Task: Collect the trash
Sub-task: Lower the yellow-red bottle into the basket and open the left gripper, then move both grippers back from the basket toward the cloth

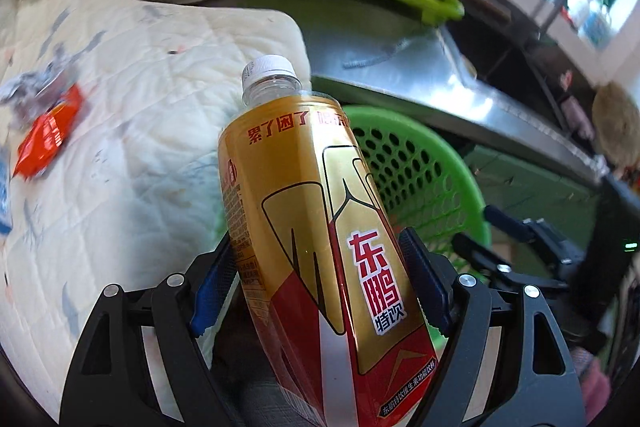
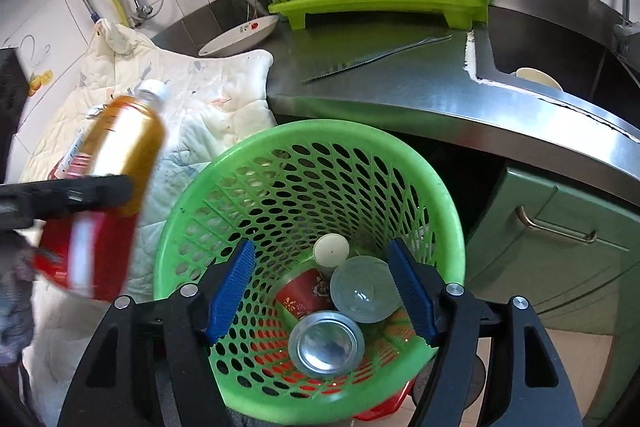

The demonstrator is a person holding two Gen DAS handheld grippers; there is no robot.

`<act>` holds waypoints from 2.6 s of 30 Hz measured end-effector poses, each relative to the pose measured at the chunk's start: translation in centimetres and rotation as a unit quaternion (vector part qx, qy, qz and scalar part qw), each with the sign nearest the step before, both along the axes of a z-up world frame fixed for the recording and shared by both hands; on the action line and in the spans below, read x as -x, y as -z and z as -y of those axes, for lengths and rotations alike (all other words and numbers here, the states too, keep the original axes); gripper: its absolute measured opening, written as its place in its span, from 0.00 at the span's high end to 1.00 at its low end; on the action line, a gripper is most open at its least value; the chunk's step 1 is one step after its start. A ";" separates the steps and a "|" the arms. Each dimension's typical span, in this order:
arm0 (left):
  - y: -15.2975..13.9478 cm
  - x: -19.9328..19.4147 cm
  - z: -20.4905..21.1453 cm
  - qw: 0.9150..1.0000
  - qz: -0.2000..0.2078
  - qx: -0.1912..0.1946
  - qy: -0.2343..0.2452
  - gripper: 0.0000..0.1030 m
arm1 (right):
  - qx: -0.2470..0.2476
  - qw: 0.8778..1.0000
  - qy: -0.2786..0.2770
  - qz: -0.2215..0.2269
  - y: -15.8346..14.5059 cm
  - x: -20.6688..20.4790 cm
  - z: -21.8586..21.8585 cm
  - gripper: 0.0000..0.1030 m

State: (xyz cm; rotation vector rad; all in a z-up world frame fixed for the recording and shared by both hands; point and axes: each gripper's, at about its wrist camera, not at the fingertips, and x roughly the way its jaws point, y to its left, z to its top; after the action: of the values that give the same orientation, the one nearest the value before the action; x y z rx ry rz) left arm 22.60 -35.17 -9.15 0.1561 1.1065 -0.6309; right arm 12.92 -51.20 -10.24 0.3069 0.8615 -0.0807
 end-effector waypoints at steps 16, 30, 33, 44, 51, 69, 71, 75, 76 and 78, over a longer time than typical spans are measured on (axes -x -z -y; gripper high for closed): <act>5.3 -0.1 4.4 0.995 0.002 -0.086 0.058 0.23 | -0.014 1.000 0.006 0.001 1.1 0.8 0.7 0.34; 3.3 0.9 2.5 0.996 0.014 -0.063 0.061 0.19 | -0.007 1.000 0.011 0.009 0.1 1.4 0.4 0.34; 2.3 1.2 1.0 0.997 0.021 -0.053 0.056 0.19 | -0.007 1.000 0.010 0.013 -0.4 1.6 0.0 0.34; -0.6 2.1 -6.3 0.999 0.039 -0.028 0.000 0.19 | -0.003 0.999 -0.012 0.031 -2.1 1.6 -3.3 0.34; -2.2 2.3 -11.5 0.997 0.055 -0.013 -0.047 0.19 | 0.003 0.999 -0.038 0.036 -2.9 0.6 -6.5 0.31; -5.1 3.0 -25.6 0.981 0.088 0.019 -0.174 0.18 | 0.026 0.991 -0.122 0.044 -4.9 -3.7 -15.6 0.20; -5.2 2.9 -27.1 0.978 0.089 0.020 -0.189 0.18 | 0.029 0.990 -0.134 0.045 -5.1 -4.5 -16.8 0.20; -5.1 2.5 -29.7 0.972 0.087 0.023 -0.216 0.17 | 0.033 0.986 -0.155 0.045 -5.4 -6.3 -19.2 0.20; -5.0 2.5 -30.5 0.971 0.086 0.023 -0.223 0.17 | 0.034 0.986 -0.159 0.045 -5.5 -6.8 -19.7 0.20; -5.0 2.4 -31.5 0.969 0.086 0.023 -0.232 0.17 | 0.030 0.985 -0.167 0.044 -5.5 -7.8 -20.6 0.20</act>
State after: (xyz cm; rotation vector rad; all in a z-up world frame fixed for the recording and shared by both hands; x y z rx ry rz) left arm 20.22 -3.69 -4.16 -0.0869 0.9165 -0.2178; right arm 20.74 -30.60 -4.72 0.1050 0.8113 0.2168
